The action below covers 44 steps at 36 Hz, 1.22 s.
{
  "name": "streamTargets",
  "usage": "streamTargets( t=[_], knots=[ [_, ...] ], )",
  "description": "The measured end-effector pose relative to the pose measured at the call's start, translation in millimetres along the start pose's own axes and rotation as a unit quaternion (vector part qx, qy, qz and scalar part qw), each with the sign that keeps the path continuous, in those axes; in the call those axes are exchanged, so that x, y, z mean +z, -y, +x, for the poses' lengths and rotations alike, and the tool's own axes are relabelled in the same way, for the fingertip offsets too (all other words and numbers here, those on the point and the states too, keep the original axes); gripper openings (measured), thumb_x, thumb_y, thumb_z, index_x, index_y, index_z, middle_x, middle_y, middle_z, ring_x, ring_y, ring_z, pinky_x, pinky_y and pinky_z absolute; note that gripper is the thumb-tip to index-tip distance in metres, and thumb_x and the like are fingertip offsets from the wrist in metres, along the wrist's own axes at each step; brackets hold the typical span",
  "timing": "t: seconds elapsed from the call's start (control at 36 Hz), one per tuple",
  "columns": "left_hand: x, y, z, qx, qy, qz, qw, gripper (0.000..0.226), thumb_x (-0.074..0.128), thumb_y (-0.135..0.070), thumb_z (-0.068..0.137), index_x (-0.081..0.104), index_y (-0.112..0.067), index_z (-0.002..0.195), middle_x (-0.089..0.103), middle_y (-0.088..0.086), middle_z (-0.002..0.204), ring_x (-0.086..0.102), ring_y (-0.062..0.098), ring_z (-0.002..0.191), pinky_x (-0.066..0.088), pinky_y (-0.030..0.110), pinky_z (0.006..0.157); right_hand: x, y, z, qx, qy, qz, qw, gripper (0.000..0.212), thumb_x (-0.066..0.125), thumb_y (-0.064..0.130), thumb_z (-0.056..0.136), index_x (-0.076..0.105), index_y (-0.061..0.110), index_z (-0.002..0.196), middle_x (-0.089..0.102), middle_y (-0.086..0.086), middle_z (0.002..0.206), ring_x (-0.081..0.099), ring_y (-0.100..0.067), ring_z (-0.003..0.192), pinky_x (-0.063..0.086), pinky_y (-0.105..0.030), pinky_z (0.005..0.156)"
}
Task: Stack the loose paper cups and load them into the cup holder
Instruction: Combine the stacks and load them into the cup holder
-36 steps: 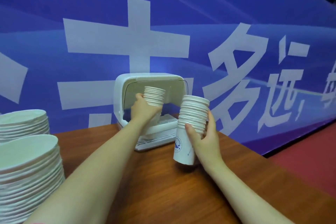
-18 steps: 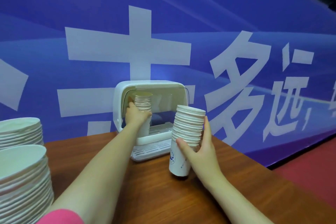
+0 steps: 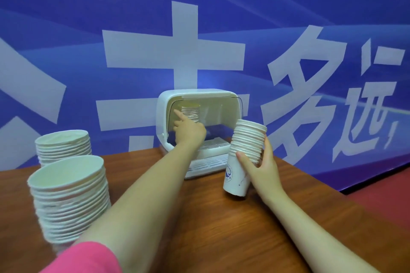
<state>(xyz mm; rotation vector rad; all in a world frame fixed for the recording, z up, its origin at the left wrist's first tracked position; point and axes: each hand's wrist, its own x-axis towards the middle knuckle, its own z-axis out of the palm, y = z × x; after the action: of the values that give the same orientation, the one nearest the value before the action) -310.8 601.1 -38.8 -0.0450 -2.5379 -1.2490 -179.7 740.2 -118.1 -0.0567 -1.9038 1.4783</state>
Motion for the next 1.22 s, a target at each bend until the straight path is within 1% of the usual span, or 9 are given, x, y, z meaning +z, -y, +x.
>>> streamTargets(
  t=[0.11,0.22,0.31,0.44,0.56,0.69,0.83,1.06,1.22],
  knots=[
    [3,7,-36,0.102,0.03,0.066,0.992,0.078,0.047,-0.021,0.096,-0.005,-0.008,0.153,0.017,0.02,0.157,0.022,0.035,0.144,0.03,0.044,0.115,-4,7,-7,0.012,-0.012,-0.005,1.0,0.09,0.073,0.06,0.066,0.034,0.036,0.144,0.061,0.011,0.125,0.063,-0.008,0.111,0.052,-0.045,0.096],
    [-4,24,-65,0.286,0.009,0.176,0.942,0.063,0.048,-0.021,0.093,0.024,-0.016,0.151,0.029,0.012,0.153,0.024,0.029,0.143,0.022,0.044,0.117,-9,16,-14,0.007,-0.017,-0.02,1.0,0.083,0.075,0.053,0.07,0.037,0.037,0.142,0.063,0.013,0.123,0.063,-0.005,0.109,0.053,-0.043,0.096],
    [-15,43,-79,0.338,-0.041,0.123,0.932,0.057,0.052,-0.02,0.09,0.039,-0.018,0.145,0.039,0.005,0.15,0.029,0.022,0.141,0.016,0.043,0.12,-10,25,-17,-0.015,-0.016,-0.031,0.999,0.075,0.077,0.038,0.08,0.037,0.035,0.143,0.063,0.018,0.117,0.064,-0.002,0.105,0.054,-0.038,0.093],
    [-15,76,-107,0.217,-0.072,-0.048,0.972,0.061,0.053,-0.022,0.094,0.029,-0.025,0.15,0.02,0.0,0.159,0.011,0.019,0.148,0.013,0.038,0.119,-7,36,-19,-0.035,-0.021,0.007,0.999,0.066,0.071,0.023,0.087,0.037,0.032,0.142,0.064,0.01,0.119,0.065,-0.002,0.103,0.053,-0.03,0.089],
    [-20,76,-99,0.146,-0.088,-0.135,0.976,0.062,0.053,-0.021,0.095,0.026,-0.021,0.15,0.01,0.006,0.16,0.005,0.026,0.148,0.026,0.046,0.117,-6,40,-22,-0.014,-0.037,0.051,0.998,0.058,0.067,0.02,0.089,0.041,0.029,0.14,0.069,0.014,0.108,0.067,-0.003,0.098,0.054,-0.034,0.088],
    [-23,84,-90,0.15,-0.074,-0.144,0.975,0.065,0.053,-0.023,0.096,0.021,-0.021,0.152,0.009,0.003,0.161,0.007,0.024,0.148,0.032,0.044,0.115,0,51,-23,0.0,-0.072,0.075,0.995,0.04,0.064,0.023,0.092,0.051,0.024,0.13,0.07,0.006,0.106,0.068,-0.01,0.1,0.054,-0.035,0.09],
    [-18,84,-87,0.104,-0.045,-0.157,0.981,0.067,0.049,-0.026,0.098,0.014,-0.019,0.154,0.007,0.005,0.162,0.006,0.024,0.148,0.027,0.038,0.115,15,68,8,-0.037,-0.055,0.025,0.997,0.038,0.066,0.02,0.091,0.055,0.016,0.127,0.067,0.008,0.107,0.066,0.002,0.092,0.052,-0.015,0.074],
    [-10,101,-73,0.044,0.011,-0.212,0.976,0.048,0.039,-0.026,0.102,0.031,-0.023,0.15,0.024,0.002,0.158,0.027,0.02,0.142,0.029,0.033,0.112,63,59,87,-0.011,-0.085,-0.022,0.996,0.065,0.079,0.028,0.077,0.046,0.017,0.133,0.061,0.003,0.119,0.06,-0.011,0.104,0.049,-0.029,0.086],
    [-7,102,-72,0.044,0.002,-0.233,0.971,0.048,0.041,-0.028,0.101,0.034,-0.024,0.148,0.031,-0.001,0.154,0.034,0.017,0.139,0.034,0.034,0.112,77,31,112,0.096,-0.075,-0.021,0.992,0.074,0.082,0.045,0.057,0.051,0.028,0.122,0.064,0.008,0.111,0.062,-0.013,0.099,0.057,-0.047,0.083]
  ],
)
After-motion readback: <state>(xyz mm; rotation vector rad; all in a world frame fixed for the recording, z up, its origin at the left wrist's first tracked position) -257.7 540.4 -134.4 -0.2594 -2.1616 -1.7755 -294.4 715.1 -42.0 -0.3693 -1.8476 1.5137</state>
